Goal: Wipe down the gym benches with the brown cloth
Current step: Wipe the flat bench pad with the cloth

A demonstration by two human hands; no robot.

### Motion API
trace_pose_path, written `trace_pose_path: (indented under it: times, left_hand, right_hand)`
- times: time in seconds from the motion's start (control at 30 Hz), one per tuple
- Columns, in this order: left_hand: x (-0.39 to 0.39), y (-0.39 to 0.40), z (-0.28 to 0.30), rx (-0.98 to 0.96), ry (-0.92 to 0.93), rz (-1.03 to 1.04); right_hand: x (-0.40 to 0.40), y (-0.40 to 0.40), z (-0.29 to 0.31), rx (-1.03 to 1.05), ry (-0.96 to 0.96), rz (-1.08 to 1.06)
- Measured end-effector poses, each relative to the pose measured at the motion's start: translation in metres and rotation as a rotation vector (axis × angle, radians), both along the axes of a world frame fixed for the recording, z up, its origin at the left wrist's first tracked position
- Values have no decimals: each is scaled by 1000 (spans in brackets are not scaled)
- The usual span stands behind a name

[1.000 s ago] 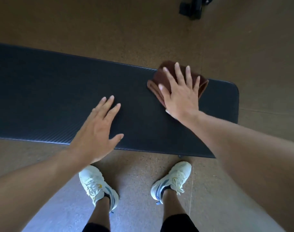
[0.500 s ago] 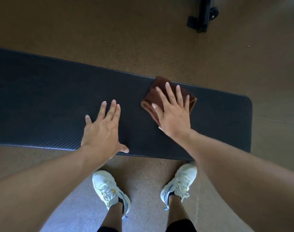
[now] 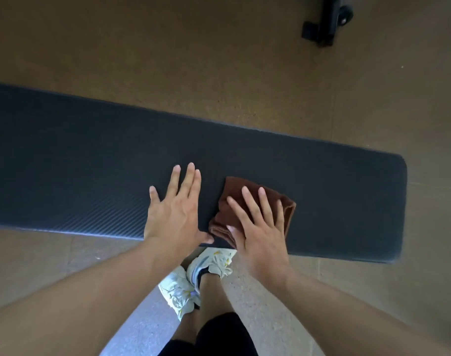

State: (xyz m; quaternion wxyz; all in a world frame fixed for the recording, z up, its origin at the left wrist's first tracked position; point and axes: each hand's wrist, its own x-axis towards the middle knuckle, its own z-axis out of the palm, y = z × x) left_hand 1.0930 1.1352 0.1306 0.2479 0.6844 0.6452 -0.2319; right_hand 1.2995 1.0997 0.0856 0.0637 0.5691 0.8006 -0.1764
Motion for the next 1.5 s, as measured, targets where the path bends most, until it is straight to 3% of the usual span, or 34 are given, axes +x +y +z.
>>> trace_pose_path:
  times: [0.2,0.33,0.47,0.53,0.67,0.83,0.97,1.07,1.13,1.37,1.5]
  left_hand:
    - [-27,20,25,20,-44,-29]
    - [-78,56,33,-20,75,20]
    - [-106,66,28,-169,138,-2]
    - [-101,67,26,-157,171,-35]
    - [-98,69,29,-146,209,-78]
    - [-98,68,24,-115,208,-88]
    - [-100,64,22,-96,192,-52]
    - [-103,59,21,-75,153,-18]
    - [-102,60,16,-52,146,-15]
    - [-111,61,15,-9,99,-14]
    - [-117,49,13,48,-33,14]
  right_hand:
    - [-51,131,-5,46,40,-146]
    - [-57,102,-5,80,75,-186]
    - [-35,-14,6,51,109,205]
    - [-25,-17,5,27,119,332]
    - [-44,65,-1,30,134,364]
    - [-93,152,-6,66,172,193]
    - [-101,98,-2,51,176,61]
    - [-74,12,0,13,141,345]
    - [-62,-6,-1,-5,89,419]
    - [-139,107,1,26,138,107]
    - [-172,170,-4,-4,134,-54]
